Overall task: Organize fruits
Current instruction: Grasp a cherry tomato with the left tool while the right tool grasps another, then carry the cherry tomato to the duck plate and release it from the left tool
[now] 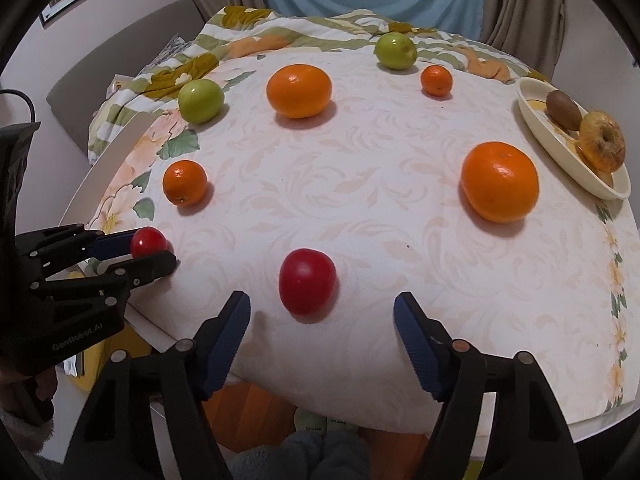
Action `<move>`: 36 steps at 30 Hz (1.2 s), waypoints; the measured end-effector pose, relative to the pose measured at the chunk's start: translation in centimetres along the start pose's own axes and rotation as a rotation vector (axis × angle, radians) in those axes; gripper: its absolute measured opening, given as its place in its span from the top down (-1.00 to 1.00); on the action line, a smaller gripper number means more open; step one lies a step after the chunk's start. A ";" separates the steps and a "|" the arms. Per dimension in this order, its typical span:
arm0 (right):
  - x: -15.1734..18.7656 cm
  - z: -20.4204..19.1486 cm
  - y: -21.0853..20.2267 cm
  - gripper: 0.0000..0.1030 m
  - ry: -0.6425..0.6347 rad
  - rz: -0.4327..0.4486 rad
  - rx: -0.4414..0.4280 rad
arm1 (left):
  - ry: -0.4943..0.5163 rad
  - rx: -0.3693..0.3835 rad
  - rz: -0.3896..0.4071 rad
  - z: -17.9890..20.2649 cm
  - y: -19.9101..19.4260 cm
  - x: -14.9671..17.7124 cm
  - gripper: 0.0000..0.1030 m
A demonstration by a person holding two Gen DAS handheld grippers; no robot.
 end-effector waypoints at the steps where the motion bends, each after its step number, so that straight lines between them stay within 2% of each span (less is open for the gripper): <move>1: -0.1 -0.2 0.2 -0.18 -0.007 -0.004 -0.002 | -0.001 -0.001 -0.001 -0.1 0.0 0.0 0.22; 11: -0.2 -1.4 1.1 0.10 -0.052 -0.008 0.010 | -0.038 -0.019 -0.001 -1.5 -0.3 0.6 0.23; 12: -0.3 -1.5 1.2 0.17 -0.057 -0.007 0.014 | -0.045 -0.017 -0.001 -1.7 -0.3 0.7 0.23; 13: -0.3 -1.5 1.2 0.35 -0.066 -0.005 0.023 | -0.050 -0.015 0.000 -1.8 -0.4 0.8 0.23; 15: -0.5 -1.7 1.3 0.47 -0.080 -0.004 0.034 | -0.063 -0.008 0.002 -2.0 -0.5 0.9 0.23; 25: -1.4 -2.4 -0.9 0.47 -0.089 0.031 0.001 | -0.100 -0.031 0.052 -2.8 -3.1 0.4 0.23; 36: -2.9 -2.3 -6.9 0.47 -0.078 0.122 -0.006 | -0.114 -0.070 0.147 -2.1 -8.8 -2.0 0.23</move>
Point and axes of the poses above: each gripper's, at about its wrist camera, not at the fingertips, and y roughly the way its jaws point, z to its right, x to its underside, the point moved 1 cm from there along y, roughly the way its jaws point, and after that the axes turned 13 degrees about y, right-handed, at the moved point
